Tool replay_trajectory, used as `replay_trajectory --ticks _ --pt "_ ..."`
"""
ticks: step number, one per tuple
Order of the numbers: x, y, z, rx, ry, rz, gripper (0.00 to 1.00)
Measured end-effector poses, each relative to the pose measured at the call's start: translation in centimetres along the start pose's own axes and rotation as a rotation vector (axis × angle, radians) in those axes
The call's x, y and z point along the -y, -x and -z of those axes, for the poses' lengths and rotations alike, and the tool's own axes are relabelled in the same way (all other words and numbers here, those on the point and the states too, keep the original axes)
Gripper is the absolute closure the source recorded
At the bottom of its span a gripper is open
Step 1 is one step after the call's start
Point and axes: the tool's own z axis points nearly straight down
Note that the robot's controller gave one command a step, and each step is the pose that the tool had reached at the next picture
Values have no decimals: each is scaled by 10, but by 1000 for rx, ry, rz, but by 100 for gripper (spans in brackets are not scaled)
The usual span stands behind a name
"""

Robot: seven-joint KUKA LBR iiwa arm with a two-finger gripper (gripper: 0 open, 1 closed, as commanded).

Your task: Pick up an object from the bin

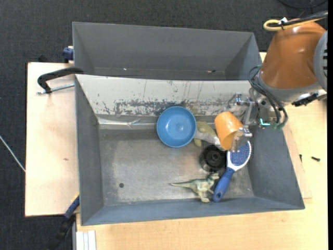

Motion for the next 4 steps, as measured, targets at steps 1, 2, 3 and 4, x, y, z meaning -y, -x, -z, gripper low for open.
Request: replay_trajectory --ticks 1,2,3,4 --pt "34 -25 -87 24 -5 147 0" --pt "69 -18 -41 19 -6 131 0" --pt "32 1 -100 6 -2 571 0" --pt "33 2 -98 8 -4 570 100"
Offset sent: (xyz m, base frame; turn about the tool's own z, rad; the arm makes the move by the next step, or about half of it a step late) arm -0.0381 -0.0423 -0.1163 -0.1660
